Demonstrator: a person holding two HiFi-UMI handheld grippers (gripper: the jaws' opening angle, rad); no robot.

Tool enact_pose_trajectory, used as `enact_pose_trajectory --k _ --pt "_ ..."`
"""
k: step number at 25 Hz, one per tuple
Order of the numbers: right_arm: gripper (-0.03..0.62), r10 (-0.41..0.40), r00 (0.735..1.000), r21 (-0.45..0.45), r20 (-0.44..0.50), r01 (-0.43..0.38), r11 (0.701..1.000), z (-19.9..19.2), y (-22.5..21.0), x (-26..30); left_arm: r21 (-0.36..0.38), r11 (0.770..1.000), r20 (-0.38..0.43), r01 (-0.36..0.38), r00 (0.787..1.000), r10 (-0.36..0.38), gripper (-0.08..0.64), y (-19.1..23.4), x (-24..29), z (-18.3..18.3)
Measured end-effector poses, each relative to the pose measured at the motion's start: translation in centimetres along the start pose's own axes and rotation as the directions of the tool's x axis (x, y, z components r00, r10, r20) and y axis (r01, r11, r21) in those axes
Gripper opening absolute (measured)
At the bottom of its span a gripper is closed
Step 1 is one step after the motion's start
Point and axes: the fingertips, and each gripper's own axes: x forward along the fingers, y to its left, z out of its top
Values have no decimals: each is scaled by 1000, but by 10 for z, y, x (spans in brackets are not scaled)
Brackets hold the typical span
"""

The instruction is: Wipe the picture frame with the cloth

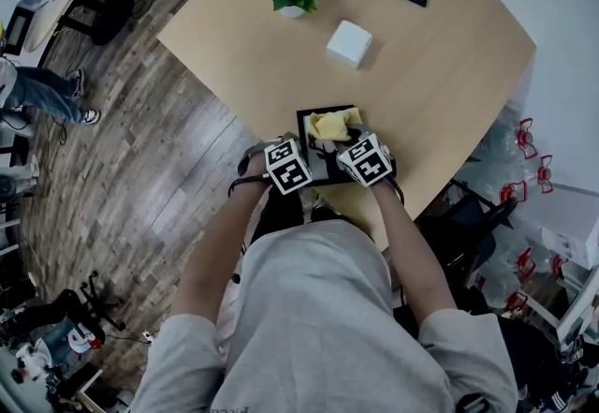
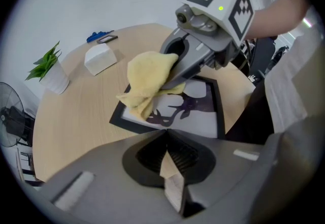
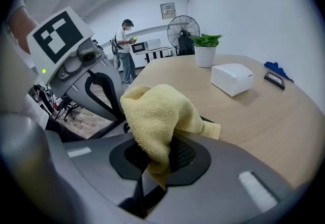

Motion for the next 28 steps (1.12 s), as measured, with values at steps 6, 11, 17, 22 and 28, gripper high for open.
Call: enact_pose_trajectory --k 6,11,17,22,28 --pt "52 -4 1000 -6 -9 4 1000 7 -11 15 6 1000 2 15 1000 -15 54 0 0 -1" --pt "52 -23 1000 -8 -5 23 1000 15 -19 16 11 1000 6 20 1000 -21 54 -2 -1 -1" --pt "52 -55 998 -7 37 55 998 37 -32 14 3 1000 13 23 1000 -23 54 0 -1 -2" --pt "52 -99 994 34 54 97 995 44 -47 16 3 1000 15 23 1000 -23 52 -1 -1 -1" --pt "52 -92 996 15 24 91 996 40 -37 30 -3 1000 20 28 999 -28 54 0 -2 -2"
